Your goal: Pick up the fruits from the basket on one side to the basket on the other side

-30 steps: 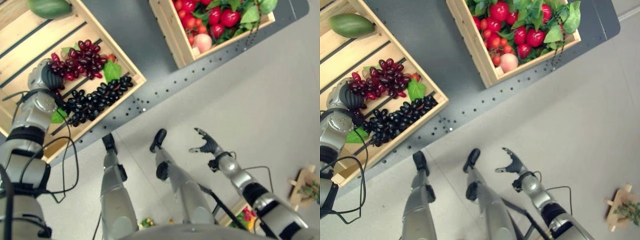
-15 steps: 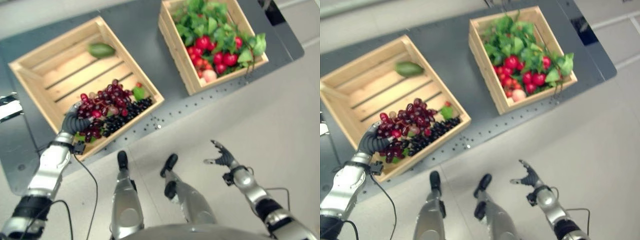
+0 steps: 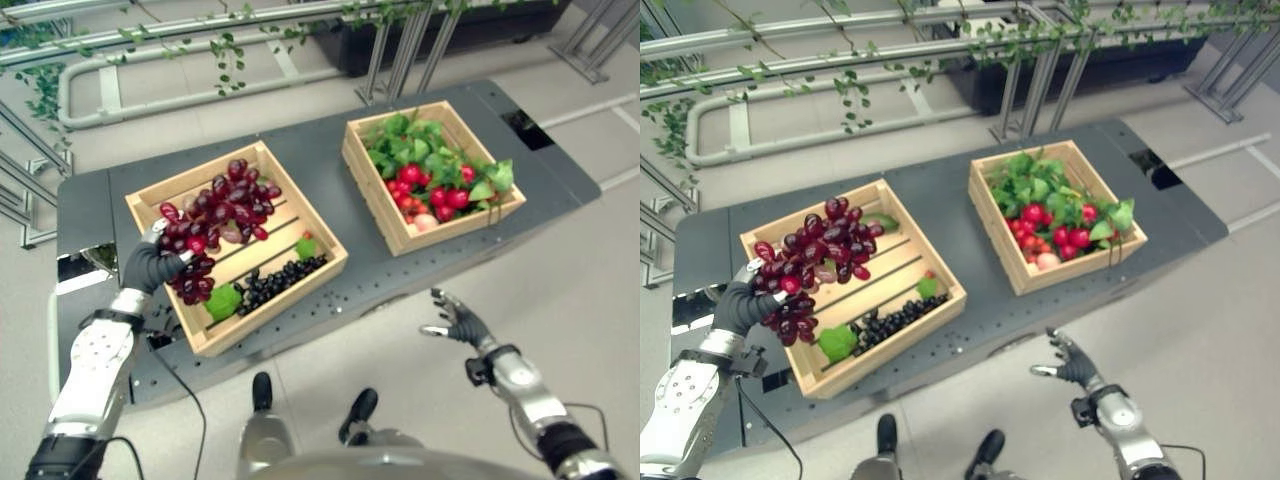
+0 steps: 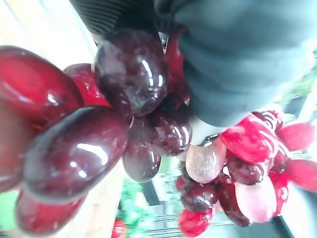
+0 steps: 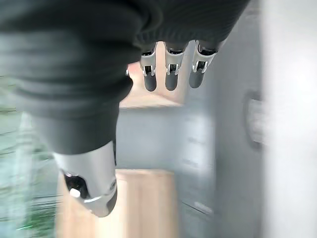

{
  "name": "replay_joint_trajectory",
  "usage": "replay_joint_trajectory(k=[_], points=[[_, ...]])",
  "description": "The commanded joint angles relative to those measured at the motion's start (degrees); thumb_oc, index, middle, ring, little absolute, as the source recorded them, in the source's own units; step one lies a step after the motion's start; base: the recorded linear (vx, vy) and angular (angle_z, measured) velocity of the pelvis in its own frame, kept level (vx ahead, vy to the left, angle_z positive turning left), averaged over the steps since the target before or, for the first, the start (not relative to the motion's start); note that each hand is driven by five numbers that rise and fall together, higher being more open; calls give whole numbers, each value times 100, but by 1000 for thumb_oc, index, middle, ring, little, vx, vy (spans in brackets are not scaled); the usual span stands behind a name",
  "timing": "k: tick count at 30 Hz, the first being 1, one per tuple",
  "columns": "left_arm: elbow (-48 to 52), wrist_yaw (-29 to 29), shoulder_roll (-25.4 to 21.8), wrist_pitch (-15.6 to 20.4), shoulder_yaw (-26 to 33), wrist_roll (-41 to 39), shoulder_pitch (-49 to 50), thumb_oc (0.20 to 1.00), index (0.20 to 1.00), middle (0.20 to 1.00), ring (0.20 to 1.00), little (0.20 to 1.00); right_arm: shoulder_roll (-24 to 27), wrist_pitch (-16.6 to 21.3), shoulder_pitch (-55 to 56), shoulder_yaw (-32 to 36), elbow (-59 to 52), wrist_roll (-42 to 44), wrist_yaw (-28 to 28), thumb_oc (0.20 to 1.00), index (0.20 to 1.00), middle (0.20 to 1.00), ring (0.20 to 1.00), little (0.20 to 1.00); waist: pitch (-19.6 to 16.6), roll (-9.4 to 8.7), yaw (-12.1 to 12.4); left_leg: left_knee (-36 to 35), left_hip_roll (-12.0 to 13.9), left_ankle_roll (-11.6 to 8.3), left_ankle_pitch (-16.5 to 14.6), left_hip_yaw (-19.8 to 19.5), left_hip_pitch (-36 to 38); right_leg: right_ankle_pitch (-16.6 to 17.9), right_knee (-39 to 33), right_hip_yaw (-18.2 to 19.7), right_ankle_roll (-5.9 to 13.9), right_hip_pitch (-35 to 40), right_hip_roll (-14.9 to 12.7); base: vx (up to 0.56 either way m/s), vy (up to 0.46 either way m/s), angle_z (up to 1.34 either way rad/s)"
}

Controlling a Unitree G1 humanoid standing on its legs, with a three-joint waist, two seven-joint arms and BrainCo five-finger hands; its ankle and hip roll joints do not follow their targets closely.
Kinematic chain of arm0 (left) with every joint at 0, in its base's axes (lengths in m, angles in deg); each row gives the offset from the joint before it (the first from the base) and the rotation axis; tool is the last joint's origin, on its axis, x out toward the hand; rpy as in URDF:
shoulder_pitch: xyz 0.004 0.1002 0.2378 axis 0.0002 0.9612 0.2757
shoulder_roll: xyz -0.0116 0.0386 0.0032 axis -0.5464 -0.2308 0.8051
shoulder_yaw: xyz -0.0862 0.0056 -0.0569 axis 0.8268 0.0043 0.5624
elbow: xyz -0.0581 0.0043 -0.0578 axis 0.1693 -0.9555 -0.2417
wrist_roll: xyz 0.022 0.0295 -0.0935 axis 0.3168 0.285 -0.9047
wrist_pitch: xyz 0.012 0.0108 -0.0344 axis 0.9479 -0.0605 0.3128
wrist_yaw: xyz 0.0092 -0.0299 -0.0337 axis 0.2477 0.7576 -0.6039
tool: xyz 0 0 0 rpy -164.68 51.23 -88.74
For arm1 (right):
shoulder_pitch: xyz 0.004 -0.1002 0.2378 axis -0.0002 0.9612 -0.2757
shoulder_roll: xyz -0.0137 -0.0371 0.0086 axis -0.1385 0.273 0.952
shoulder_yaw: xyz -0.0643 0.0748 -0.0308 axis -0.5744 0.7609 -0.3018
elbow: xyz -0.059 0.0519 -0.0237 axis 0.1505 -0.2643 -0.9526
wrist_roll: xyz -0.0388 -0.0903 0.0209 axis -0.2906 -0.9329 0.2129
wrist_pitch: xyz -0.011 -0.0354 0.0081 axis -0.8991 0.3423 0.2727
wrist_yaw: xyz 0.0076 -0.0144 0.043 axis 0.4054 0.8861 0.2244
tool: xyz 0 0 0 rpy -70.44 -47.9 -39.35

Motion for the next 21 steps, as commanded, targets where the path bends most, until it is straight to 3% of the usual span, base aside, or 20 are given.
replay_joint_trajectory(k=[1,4,9,10,15,20,21], points=[[515,-202,-338,453,394,-590,-94,200,200,200,200,200,506,222,-408,242,-304,553,281,1000,1000,1000,1000,1000,-542,-190,76,362,-289,154,-378,107,-207,-395,261,-175,622,134,-419,28,49,10],[723,-479,-525,462,455,-917,-76,200,200,200,200,200,1123,36,-771,142,-660,1598,892,1000,1000,1000,1000,1000,-705,-204,120,331,-315,150,-397,95,-79,-374,209,-201,645,273,-450,16,46,8],[794,-732,-422,495,292,-1271,-136,200,200,200,200,200,1314,-371,-1384,-210,-836,3247,1560,1000,1000,1000,1000,1000,-915,-272,252,245,-374,156,-423,108,57,-309,127,-209,689,405,-509,-3,49,4],[797,-727,-360,529,182,-1162,-281,200,200,200,200,200,1157,-490,-1650,-318,-980,3727,1717,1000,1000,1000,1000,1000,-967,-295,288,233,-395,168,-440,105,114,-312,135,-204,686,452,-523,-8,41,-2],[730,-725,-121,591,-193,-1089,-729,200,200,200,200,200,647,-556,-2419,-750,-944,4136,1691,1000,1000,1000,1000,1000,-1022,-317,358,244,-428,202,-498,101,229,-328,147,-202,673,567,-556,6,21,-1],[792,-733,38,625,-523,-925,-1145,200,200,200,200,200,-63,-648,-3094,-1263,-1134,4390,1763,1000,1000,1000,1000,1000,-1078,-307,407,261,-467,236,-552,127,343,-347,160,-148,658,655,-574,0,5,-1],[792,-690,129,678,-675,-828,-1316,200,200,200,200,200,-394,-643,-3303,-1398,-1193,4481,1748,1000,1000,1000,1000,1000,-1109,-305,421,268,-477,248,-566,137,365,-356,173,-117,645,663,-581,0,0,0]])
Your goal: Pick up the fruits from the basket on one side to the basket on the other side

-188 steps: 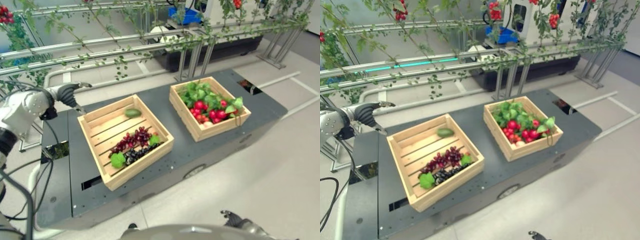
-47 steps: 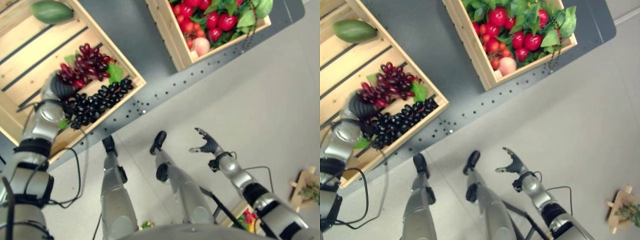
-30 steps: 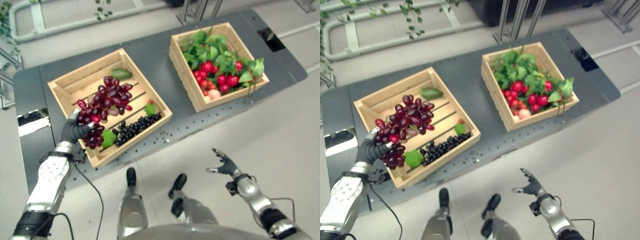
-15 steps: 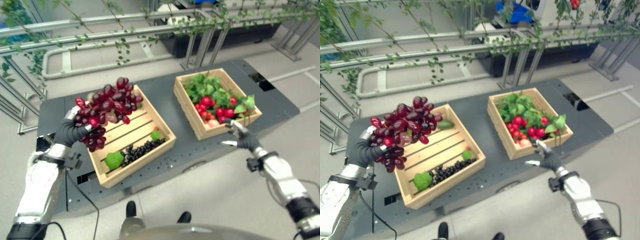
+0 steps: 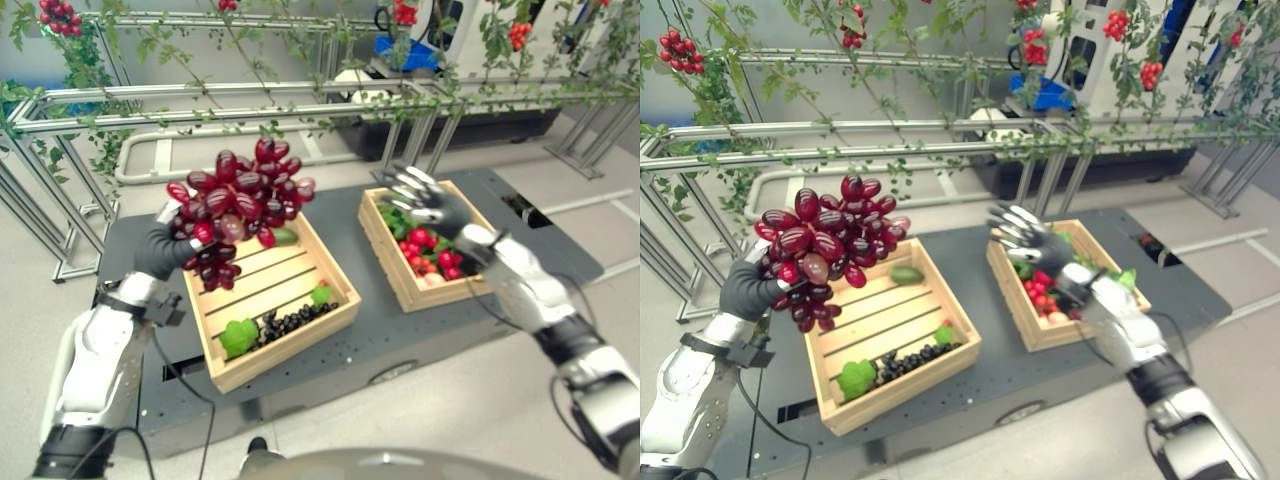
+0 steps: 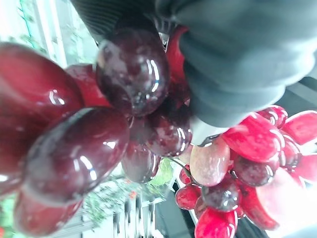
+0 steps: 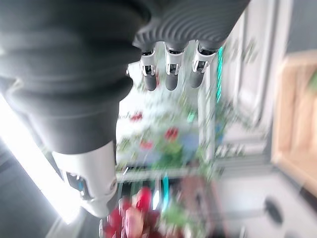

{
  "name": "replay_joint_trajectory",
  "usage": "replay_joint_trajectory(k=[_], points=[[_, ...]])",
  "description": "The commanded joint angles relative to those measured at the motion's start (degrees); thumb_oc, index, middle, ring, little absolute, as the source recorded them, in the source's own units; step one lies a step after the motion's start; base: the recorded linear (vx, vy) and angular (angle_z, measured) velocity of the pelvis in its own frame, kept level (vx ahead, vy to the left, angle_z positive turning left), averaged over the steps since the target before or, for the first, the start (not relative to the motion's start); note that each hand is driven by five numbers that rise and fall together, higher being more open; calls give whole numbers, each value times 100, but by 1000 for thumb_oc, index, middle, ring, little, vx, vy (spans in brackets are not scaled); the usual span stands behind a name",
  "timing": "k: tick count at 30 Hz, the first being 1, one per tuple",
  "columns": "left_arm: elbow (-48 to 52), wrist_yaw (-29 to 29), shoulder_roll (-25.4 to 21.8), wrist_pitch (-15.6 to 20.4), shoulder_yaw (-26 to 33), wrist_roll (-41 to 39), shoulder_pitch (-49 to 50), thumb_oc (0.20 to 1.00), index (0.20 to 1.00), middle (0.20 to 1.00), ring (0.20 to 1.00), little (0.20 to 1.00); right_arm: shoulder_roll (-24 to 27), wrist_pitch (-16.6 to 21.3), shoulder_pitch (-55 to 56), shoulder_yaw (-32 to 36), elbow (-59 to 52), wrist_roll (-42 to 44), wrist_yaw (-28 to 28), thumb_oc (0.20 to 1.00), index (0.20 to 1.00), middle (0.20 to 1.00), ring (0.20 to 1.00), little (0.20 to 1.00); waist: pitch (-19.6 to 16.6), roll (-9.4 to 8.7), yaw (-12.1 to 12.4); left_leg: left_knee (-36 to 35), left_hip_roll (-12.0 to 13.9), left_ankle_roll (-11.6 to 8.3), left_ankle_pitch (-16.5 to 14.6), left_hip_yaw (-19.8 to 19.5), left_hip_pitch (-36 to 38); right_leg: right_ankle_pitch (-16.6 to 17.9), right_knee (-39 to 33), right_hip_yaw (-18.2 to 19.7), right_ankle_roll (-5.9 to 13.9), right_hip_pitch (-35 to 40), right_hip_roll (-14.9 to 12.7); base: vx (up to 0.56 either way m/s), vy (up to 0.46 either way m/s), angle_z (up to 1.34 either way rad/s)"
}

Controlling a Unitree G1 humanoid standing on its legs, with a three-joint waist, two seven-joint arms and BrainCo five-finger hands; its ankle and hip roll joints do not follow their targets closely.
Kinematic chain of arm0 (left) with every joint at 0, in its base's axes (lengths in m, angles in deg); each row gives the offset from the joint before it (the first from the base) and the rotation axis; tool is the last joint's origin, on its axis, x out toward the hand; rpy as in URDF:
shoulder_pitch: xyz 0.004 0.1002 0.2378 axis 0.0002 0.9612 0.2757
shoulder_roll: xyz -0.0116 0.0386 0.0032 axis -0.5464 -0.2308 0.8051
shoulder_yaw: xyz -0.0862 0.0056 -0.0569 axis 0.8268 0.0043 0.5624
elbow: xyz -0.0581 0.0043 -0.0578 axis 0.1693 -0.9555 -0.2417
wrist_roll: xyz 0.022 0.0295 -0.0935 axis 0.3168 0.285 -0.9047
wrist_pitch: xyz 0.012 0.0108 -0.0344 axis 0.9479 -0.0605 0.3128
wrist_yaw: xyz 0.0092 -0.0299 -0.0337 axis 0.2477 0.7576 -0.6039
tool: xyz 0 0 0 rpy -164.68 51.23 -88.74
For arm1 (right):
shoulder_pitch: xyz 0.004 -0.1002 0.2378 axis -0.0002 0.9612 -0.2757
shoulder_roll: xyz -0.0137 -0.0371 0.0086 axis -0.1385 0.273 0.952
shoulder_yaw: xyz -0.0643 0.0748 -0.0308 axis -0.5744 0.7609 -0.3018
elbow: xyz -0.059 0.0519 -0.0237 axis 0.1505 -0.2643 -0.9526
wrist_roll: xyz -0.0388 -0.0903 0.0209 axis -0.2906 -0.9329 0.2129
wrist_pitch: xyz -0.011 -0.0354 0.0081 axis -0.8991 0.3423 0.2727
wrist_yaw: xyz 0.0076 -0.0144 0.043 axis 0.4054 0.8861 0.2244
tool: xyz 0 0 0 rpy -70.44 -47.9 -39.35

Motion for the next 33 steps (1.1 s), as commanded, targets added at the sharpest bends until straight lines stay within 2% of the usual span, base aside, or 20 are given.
replay_joint_trajectory(k=[1,4,5,10,17,33], points=[[335,97,-1,610,-356,81,-676,200,200,200,200,200,-458,145,-643,-259,-327,474,74,1000,1000,1000,1000,1000,-401,-174,97,373,-347,202,-533,207,-204,-316,211,-66,514,100,-486,0,0,0],[307,78,94,628,-563,148,-833,200,200,200,200,200,-717,123,-768,-434,-449,478,77,1000,1000,1000,1000,1000,-430,-177,88,375,-343,208,-535,218,-176,-329,220,-61,499,129,-480,0,0,0],[291,100,164,638,-730,243,-991,200,200,200,200,200,-934,97,-1002,-686,-580,410,127,1000,1000,1000,1000,1000,-476,-183,101,380,-335,206,-539,222,-155,-339,230,-60,490,147,-480,0,0,0],[237,118,218,671,-1062,590,-1209,200,200,200,200,200,-1243,26,-1103,-956,-877,384,192,1000,1000,1000,1000,1000,-523,-152,83,369,-336,204,-528,211,-132,-333,224,-63,485,184,-477,-22,9,-4],[223,162,165,697,-1130,919,-1247,200,200,200,200,200,-1300,-20,-1363,-1206,-1174,366,257,1000,1000,1000,1000,1000,-580,-86,92,304,-389,226,-477,216,-168,-232,175,-10,510,122,-510,-14,10,0],[-140,320,188,608,-1311,1365,-1227,200,200,200,200,200,-1488,-56,-1472,-1412,-1249,249,263,1000,1000,1000,1000,1000,-570,-5,-1,362,-408,290,-582,287,-33,-276,293,15,513,189,-563,6,4,-4]])
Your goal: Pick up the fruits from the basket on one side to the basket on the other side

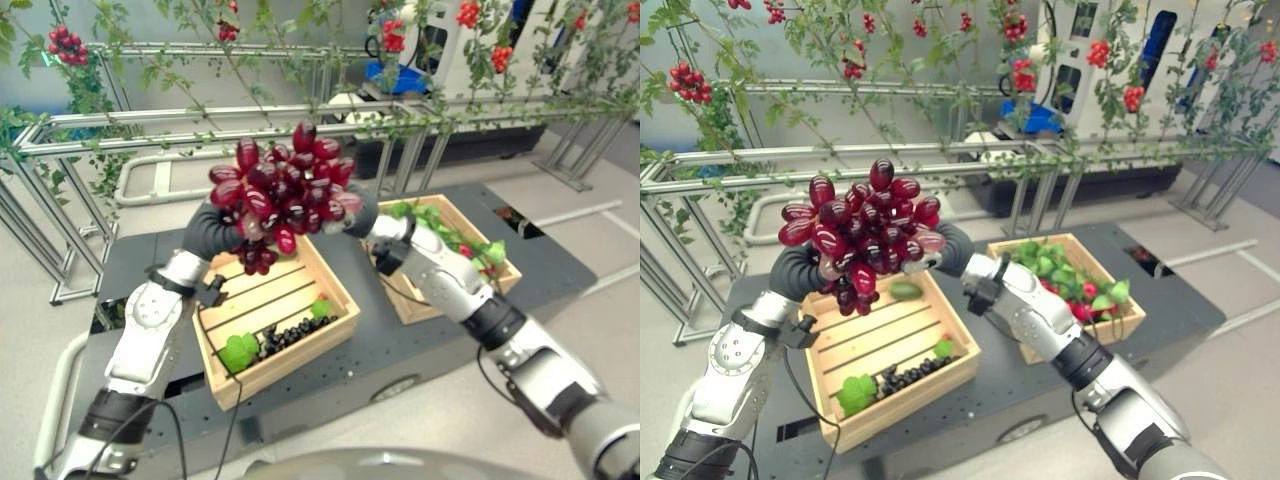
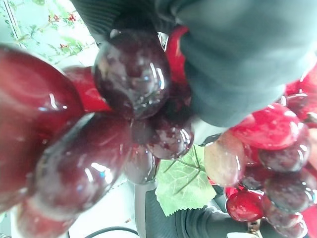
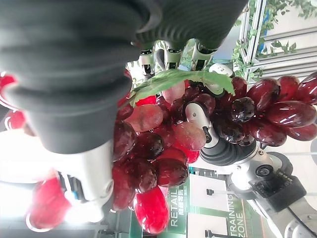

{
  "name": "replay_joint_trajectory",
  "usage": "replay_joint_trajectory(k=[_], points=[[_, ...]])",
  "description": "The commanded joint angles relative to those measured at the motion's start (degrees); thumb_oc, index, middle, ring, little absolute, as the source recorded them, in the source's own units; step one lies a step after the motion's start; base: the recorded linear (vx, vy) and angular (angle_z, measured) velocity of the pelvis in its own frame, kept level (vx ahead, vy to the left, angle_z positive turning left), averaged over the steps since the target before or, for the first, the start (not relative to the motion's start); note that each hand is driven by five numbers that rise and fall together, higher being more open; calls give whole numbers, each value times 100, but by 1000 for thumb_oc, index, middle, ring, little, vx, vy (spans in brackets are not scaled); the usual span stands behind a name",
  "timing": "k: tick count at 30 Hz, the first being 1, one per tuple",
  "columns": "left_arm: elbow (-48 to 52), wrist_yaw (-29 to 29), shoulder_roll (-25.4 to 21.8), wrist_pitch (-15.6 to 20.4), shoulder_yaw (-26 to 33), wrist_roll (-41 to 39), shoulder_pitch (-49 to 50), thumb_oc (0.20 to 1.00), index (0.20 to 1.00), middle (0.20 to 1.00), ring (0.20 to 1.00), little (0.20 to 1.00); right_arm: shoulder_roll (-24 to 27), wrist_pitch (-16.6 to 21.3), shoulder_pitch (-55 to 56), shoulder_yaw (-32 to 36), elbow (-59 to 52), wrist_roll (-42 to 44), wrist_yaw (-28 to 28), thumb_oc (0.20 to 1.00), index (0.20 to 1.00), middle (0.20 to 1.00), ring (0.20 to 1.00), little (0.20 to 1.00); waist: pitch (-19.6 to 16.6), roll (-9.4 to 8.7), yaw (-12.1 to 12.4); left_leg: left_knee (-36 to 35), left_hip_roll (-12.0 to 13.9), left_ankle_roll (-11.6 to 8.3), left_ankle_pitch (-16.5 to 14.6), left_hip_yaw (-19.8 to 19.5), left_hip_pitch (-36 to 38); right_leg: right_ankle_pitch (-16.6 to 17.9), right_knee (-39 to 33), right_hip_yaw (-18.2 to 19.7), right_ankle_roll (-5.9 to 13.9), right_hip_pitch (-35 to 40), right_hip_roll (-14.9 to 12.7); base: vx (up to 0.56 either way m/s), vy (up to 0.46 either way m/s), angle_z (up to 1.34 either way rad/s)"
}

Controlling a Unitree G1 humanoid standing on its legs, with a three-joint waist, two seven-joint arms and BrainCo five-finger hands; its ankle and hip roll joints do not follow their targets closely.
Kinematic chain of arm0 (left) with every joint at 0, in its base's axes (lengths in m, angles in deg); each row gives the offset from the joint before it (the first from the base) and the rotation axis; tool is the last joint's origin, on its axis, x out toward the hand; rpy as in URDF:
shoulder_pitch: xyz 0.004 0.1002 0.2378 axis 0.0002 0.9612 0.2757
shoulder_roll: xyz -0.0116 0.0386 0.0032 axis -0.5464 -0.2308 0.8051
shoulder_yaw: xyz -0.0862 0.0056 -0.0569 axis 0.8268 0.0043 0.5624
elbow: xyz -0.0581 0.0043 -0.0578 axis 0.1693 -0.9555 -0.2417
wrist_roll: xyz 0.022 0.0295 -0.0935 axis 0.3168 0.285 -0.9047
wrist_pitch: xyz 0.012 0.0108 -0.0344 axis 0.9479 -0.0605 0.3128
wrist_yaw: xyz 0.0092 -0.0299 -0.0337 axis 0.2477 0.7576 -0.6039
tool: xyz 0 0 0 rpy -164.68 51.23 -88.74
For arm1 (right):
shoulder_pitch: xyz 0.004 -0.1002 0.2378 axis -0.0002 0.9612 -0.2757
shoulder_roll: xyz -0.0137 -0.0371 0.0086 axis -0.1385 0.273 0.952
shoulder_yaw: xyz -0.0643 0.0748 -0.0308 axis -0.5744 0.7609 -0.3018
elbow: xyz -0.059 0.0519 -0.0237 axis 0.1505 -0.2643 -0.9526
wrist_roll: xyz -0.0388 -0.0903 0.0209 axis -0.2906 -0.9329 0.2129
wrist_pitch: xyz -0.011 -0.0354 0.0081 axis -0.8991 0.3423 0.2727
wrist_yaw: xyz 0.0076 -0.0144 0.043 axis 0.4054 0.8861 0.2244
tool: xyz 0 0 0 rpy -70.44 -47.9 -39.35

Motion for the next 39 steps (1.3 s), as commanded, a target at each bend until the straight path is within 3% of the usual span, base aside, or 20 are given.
replay_joint_trajectory(k=[1,23,31,39], points=[[-196,42,-110,235,-594,352,-533,200,200,200,200,200,-510,144,-734,-328,-317,76,146,1000,1000,1000,1000,1000,-323,-98,-1,375,-343,252,-504,100,-313,-308,300,-143,464,29,-491,13,6,-8],[-759,98,80,124,-752,246,-316,200,200,200,200,200,-699,511,-1480,-59,-112,167,-188,1000,1000,1000,1000,1000,-366,-156,-4,451,-330,278,-585,344,-294,-165,253,-16,509,-68,-521,1,6,-7],[-589,365,246,275,-355,145,-218,200,200,200,200,200,-558,610,-992,295,-227,251,-229,1000,1000,1000,1000,1000,-343,-183,-39,478,-326,279,-613,377,-299,-153,246,-23,511,-81,-524,0,0,0],[-569,711,542,379,-6,-60,-156,200,200,200,200,200,-837,746,-174,778,-217,381,-425,1000,1000,1000,1000,1000,-290,-176,-62,514,-331,291,-651,407,-282,-149,260,-40,521,-64,-551,-4,8,-4]])
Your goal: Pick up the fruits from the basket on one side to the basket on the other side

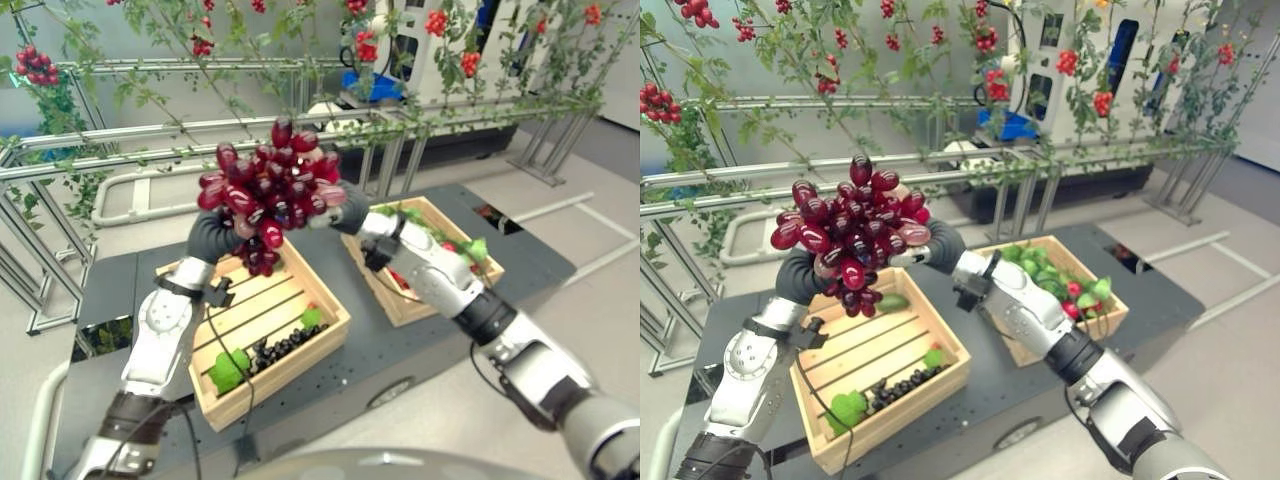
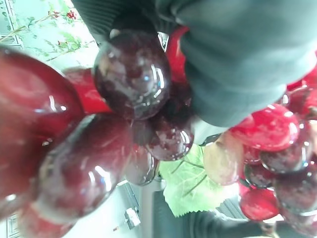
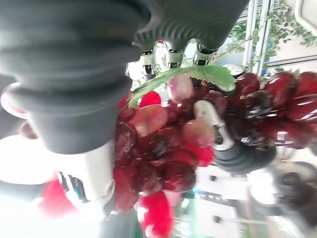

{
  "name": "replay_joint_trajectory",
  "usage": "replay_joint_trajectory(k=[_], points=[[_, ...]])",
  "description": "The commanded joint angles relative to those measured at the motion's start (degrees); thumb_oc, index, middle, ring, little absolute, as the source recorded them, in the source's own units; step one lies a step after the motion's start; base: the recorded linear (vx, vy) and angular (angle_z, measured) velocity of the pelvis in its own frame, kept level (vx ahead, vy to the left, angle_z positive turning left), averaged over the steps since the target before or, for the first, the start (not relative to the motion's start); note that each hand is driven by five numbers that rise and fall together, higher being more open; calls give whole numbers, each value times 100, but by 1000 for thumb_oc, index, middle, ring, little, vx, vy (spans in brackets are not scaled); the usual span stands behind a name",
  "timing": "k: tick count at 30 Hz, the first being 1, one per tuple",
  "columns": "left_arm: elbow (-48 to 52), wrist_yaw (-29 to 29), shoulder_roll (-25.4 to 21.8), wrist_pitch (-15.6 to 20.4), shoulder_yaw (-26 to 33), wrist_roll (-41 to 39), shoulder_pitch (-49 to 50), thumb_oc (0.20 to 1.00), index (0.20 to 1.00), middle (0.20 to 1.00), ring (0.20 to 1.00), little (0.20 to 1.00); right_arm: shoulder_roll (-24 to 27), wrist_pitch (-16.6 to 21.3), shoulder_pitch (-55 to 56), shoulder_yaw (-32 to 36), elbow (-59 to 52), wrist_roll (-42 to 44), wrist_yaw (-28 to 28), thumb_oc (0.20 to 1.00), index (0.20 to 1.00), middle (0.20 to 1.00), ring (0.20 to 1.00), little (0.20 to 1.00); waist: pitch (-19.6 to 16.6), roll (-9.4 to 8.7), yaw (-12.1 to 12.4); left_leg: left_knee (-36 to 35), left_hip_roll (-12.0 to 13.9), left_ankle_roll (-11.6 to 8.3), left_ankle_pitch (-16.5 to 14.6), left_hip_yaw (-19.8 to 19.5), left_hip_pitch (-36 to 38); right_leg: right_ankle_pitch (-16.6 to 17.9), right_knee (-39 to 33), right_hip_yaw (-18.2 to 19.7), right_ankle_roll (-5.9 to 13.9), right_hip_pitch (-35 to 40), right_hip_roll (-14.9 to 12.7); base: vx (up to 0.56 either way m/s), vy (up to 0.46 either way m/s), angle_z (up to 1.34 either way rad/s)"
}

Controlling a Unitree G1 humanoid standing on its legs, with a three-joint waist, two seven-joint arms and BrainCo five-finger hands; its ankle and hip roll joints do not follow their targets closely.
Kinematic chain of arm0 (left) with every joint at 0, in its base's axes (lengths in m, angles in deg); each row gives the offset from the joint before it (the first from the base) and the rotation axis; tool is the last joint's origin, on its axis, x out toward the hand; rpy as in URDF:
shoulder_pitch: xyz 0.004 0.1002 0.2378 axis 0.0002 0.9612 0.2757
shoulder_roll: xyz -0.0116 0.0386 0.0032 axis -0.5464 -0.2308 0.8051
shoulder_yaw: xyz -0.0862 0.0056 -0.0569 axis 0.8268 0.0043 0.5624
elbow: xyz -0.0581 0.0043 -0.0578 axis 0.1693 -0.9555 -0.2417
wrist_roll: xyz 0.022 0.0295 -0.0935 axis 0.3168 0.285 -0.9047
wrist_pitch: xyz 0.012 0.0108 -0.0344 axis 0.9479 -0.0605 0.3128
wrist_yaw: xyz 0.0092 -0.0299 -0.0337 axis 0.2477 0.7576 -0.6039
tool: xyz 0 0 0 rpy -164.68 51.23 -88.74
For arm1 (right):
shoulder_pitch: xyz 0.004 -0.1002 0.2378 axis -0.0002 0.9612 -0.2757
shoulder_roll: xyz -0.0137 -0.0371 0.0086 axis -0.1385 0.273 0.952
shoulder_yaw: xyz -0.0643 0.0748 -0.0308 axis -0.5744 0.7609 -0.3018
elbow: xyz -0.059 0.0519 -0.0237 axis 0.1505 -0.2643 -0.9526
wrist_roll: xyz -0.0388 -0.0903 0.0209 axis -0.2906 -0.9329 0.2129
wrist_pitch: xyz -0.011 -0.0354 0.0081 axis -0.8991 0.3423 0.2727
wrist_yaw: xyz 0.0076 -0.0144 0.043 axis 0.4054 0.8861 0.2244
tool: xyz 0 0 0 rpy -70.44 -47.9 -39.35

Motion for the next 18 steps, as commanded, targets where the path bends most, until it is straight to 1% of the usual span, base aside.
replay_joint_trajectory(k=[1,2,5,6,10,15,18], points=[[-137,255,-84,170,-39,-217,-207,200,200,200,200,200,-386,591,-245,719,-433,396,21,1000,1000,1000,1000,1000,-97,-194,-36,515,-340,307,-529,3,-378,-174,257,-418,507,107,-568,0,0,0],[-116,344,-9,200,55,-297,-196,200,200,200,200,200,-474,700,-45,864,-409,387,-52,1000,1000,1000,1000,1000,-83,-184,-49,522,-341,308,-533,2,-381,-174,265,-424,505,105,-575,0,0,0],[-67,384,47,223,100,-400,-197,200,200,200,200,200,-619,747,161,971,-338,441,-129,1000,1000,1000,1000,1000,-82,-172,-58,523,-341,312,-540,0,-377,-179,269,-432,506,109,-579,0,0,0],[-15,437,121,260,140,-571,-218,200,200,200,200,200,-723,853,323,1046,-238,475,-199,1000,1000,1000,1000,1000,-68,-161,-65,527,-341,312,-541,-4,-379,-180,275,-443,506,109,-586,0,0,0],[124,415,288,320,145,-896,-292,200,200,200,200,200,-855,877,555,1127,-171,523,-218,1000,1000,1000,1000,1000,-61,-153,-81,528,-337,313,-547,1,-367,-186,273,-463,506,132,-591,3,-1,-1],[231,570,428,437,78,-959,-470,200,200,200,200,200,-1022,964,711,1062,-246,585,-237,1000,1000,1000,1000,1000,-61,-149,-118,528,-325,309,-549,10,-352,-196,274,-464,497,131,-596,2,-1,-1],[291,694,428,454,53,-867,-561,200,200,200,200,200,-1077,1015,879,1031,-313,558,-253,1000,1000,1000,1000,1000,-52,-124,-150,518,-322,305,-546,10,-346,-203,277,-465,497,125,-598,0,0,0]])
